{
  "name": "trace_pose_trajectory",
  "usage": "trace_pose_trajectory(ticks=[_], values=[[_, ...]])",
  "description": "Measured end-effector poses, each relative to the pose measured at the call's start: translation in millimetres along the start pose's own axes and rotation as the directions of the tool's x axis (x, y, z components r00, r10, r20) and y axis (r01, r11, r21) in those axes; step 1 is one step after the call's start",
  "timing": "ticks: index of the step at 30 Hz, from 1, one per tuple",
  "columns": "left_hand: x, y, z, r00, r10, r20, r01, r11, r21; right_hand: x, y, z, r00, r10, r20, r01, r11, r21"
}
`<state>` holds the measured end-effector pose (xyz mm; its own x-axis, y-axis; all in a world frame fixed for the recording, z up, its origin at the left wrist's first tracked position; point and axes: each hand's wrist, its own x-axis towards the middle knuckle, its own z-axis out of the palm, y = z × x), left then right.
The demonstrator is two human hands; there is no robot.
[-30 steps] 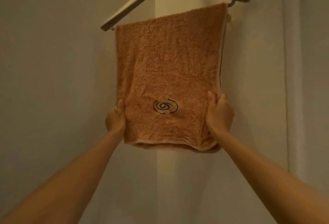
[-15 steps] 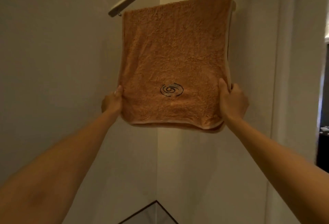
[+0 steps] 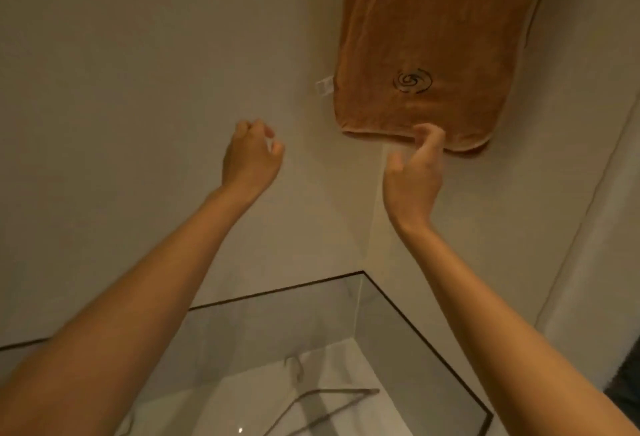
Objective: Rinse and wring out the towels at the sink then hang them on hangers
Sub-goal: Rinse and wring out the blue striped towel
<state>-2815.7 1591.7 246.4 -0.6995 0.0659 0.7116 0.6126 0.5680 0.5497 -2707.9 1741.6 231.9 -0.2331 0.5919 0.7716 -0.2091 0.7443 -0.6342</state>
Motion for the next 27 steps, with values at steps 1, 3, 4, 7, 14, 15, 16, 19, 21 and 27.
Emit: trace_pose_trajectory(ticks=[1,3,4,7,14,15,16,19,21,27], values=[[-18,-8,-16,1.000,-0.014,0.011,0.014,0.999,0.053,-16,-4,8,0.985,0.070,0.159,-0.070,0.998,-0.003],[-49,-26,-44,0.998,-0.052,0.031,0.048,0.991,0.128,-45,-11,22,0.900,0.148,0.410,-0.125,0.989,-0.084],[-70,-41,-63,0.994,-0.105,0.020,0.100,0.979,0.179,-67,-18,31,0.826,0.164,0.540,-0.134,0.986,-0.094],[-142,-86,-132,0.954,-0.288,-0.082,0.299,0.915,0.272,-143,-54,51,0.530,0.083,0.844,-0.190,0.982,0.022],[-344,-120,-323,0.656,-0.611,-0.444,0.755,0.527,0.389,-335,-198,41,-0.077,-0.385,0.920,-0.277,0.895,0.351],[-375,-112,-354,0.596,-0.623,-0.506,0.803,0.461,0.378,-367,-225,33,-0.129,-0.443,0.887,-0.296,0.871,0.391],[-395,-111,-372,0.567,-0.622,-0.541,0.824,0.423,0.377,-385,-243,26,-0.164,-0.475,0.865,-0.297,0.860,0.416],[-487,-78,-457,0.366,-0.584,-0.725,0.930,0.198,0.310,-473,-324,-19,-0.331,-0.647,0.687,-0.327,0.762,0.559],[-540,-57,-505,0.237,-0.513,-0.825,0.970,0.073,0.232,-523,-375,-52,-0.404,-0.716,0.570,-0.362,0.697,0.619],[-685,1,-645,-0.049,-0.301,-0.952,0.992,-0.129,-0.011,-656,-528,-159,-0.472,-0.839,0.271,-0.523,0.514,0.681]])
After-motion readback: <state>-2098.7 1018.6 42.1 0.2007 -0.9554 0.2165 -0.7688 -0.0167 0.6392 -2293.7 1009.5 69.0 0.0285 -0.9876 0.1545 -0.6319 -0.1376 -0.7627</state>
